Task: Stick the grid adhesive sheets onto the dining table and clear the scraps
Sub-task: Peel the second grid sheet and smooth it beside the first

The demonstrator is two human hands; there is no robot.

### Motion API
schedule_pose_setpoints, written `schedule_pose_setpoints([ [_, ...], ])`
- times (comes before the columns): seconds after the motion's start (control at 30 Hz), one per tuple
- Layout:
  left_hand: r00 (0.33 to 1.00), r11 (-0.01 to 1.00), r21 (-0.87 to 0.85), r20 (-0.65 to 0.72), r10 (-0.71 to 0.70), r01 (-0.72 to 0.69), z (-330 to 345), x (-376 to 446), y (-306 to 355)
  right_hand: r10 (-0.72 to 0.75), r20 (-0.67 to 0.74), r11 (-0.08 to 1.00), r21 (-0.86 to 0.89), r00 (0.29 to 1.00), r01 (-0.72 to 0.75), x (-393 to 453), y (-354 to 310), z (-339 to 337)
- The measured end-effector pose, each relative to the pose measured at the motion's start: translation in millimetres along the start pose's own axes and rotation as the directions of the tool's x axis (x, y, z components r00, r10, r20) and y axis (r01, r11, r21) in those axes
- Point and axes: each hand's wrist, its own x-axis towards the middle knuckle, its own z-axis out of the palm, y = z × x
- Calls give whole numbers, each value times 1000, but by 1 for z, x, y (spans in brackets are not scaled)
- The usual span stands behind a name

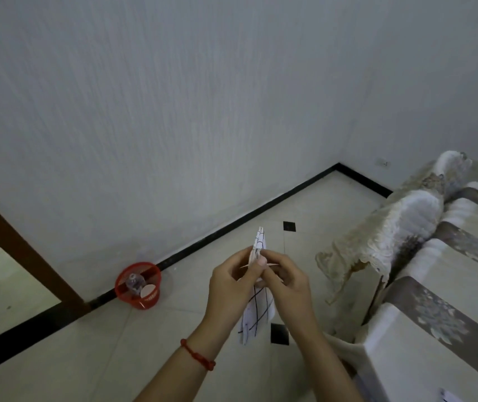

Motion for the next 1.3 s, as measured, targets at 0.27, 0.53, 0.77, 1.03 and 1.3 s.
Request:
schedule_pose_setpoints([
  [0.27, 1000, 1000, 0, 6, -22, 22, -18, 44, -8, -68, -41, 997, -28, 997, 67, 46, 13, 22],
  [0.53, 988, 991, 1, 86, -131, 132, 0, 136, -24, 37, -69, 998, 45, 997, -34, 137, 31, 23],
  [0.77, 992, 993, 39, 40, -117, 115, 38, 232, -24, 2, -287, 999, 49, 958, 12, 231, 42, -9],
  [1.03, 984, 986, -25, -59, -169, 167, 33, 337, -17, 85, -530, 990, -52, 844, -132, 317, 55, -82],
  [1.3, 968, 978, -64, 165, -188, 200, 57, 414, -1, -122, -635, 883, -420, 763, -209, 359, 41, -72],
])
